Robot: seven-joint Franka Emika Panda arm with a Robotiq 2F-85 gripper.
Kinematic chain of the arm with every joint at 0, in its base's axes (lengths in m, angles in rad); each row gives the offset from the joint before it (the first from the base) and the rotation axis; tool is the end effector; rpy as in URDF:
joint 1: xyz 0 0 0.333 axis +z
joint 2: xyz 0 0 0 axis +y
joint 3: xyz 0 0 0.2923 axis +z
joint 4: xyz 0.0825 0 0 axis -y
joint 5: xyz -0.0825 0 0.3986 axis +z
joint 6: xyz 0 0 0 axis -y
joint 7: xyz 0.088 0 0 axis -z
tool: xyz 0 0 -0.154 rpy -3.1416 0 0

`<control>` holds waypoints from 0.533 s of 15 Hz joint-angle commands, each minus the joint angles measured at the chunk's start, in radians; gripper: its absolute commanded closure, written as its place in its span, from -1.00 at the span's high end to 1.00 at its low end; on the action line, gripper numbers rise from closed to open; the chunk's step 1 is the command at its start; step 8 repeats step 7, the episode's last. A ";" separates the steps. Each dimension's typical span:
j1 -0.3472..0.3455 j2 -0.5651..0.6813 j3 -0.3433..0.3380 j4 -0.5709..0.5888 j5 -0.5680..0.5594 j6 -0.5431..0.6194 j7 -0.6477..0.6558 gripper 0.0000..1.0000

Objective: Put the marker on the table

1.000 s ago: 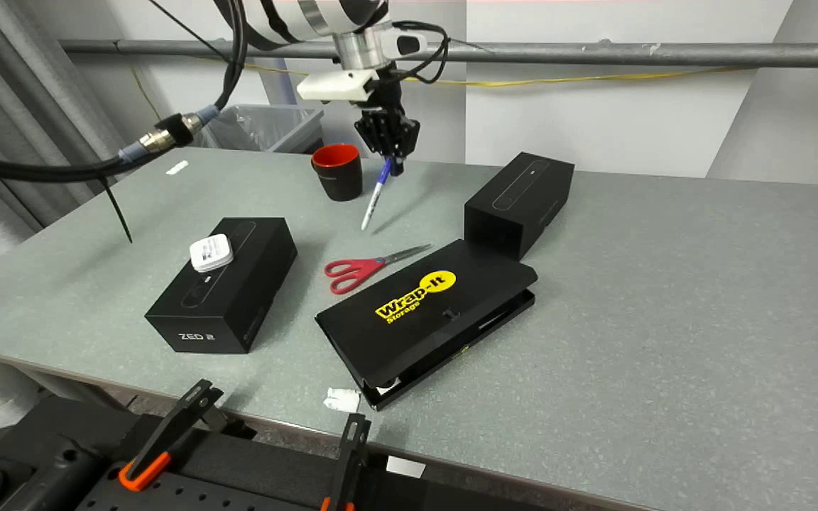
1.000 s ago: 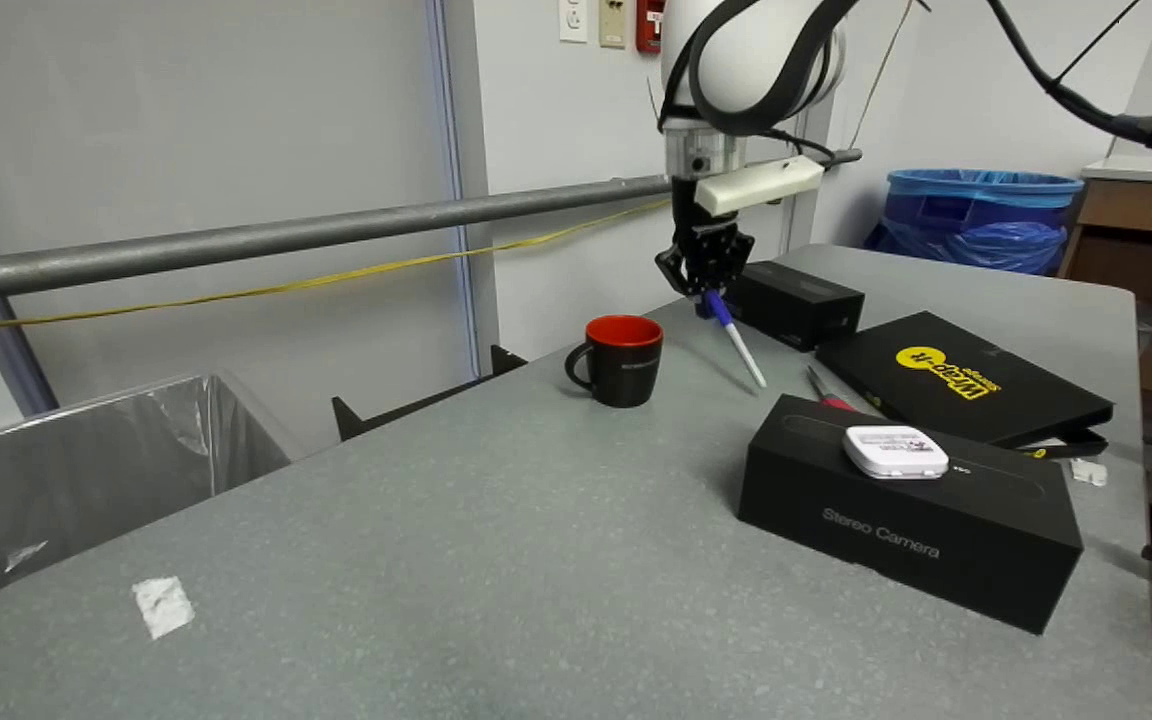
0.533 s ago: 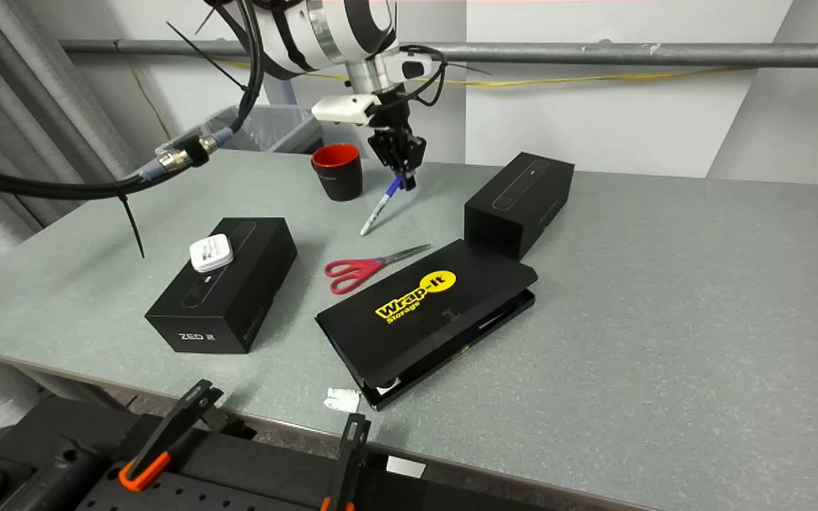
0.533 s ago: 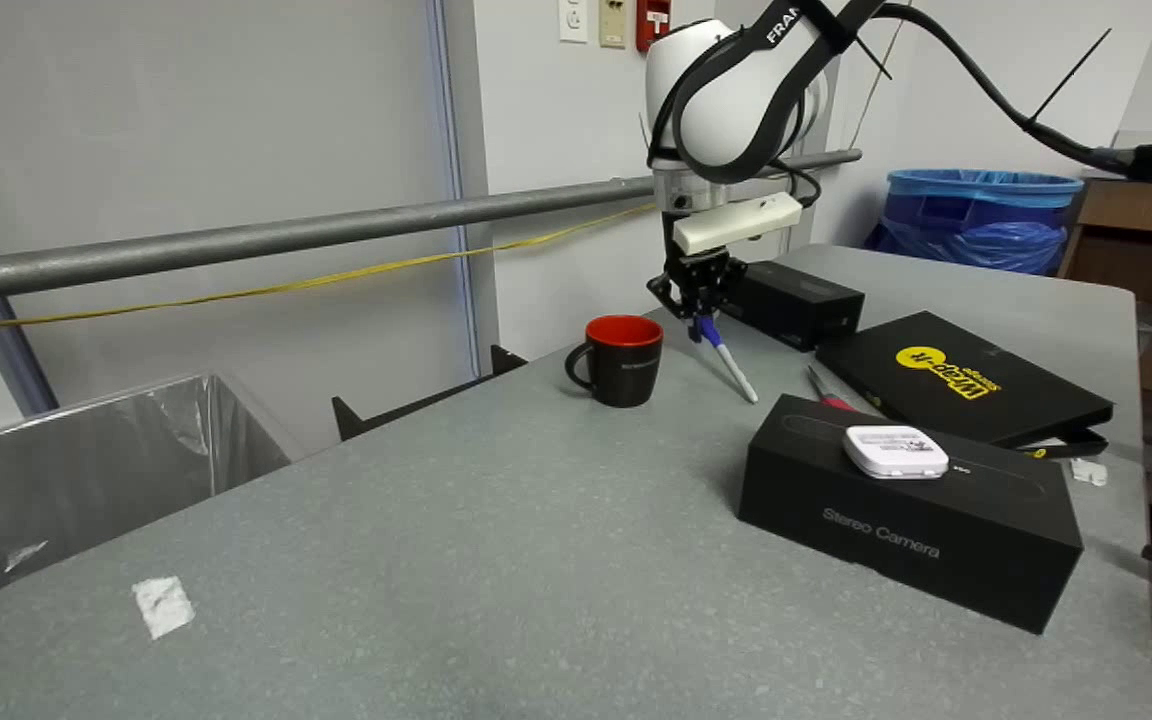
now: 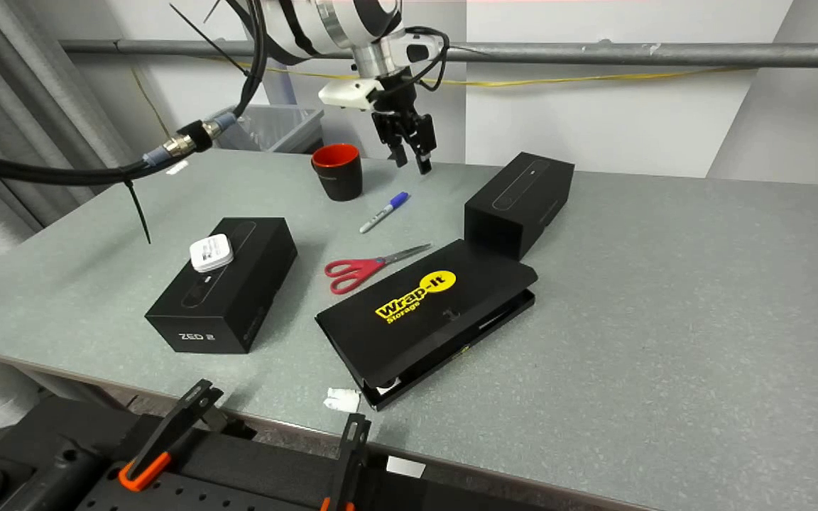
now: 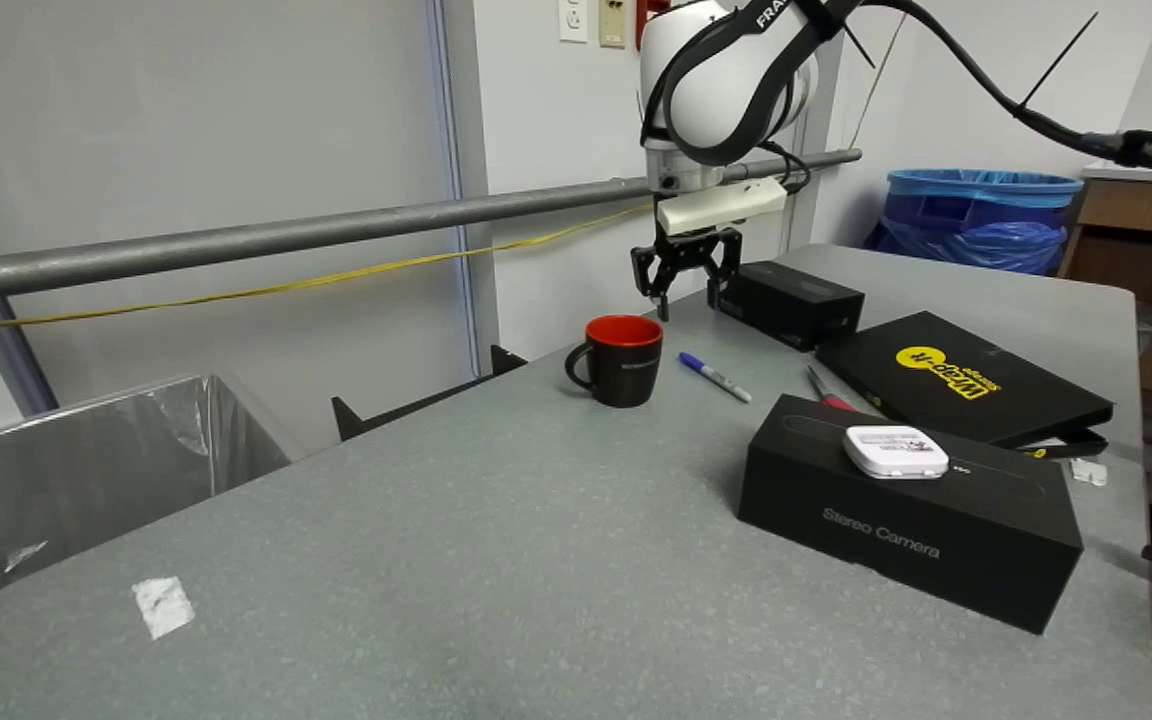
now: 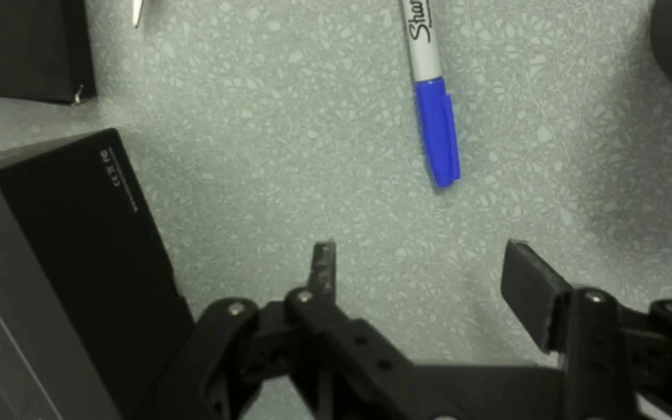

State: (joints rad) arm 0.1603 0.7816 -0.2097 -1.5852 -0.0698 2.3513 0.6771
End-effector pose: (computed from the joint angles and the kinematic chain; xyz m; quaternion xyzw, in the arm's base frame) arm 0.6908 -0.0292 0.1105 0.9481 -0.3025 0.0293 0.0938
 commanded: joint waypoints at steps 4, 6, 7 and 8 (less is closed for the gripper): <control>-0.021 0.012 0.017 0.043 0.007 -0.046 0.002 1.00; -0.033 0.016 0.026 0.062 0.015 -0.068 -0.002 1.00; -0.035 0.018 0.027 0.066 0.016 -0.072 -0.002 1.00; -0.035 0.018 0.027 0.066 0.016 -0.072 -0.002 1.00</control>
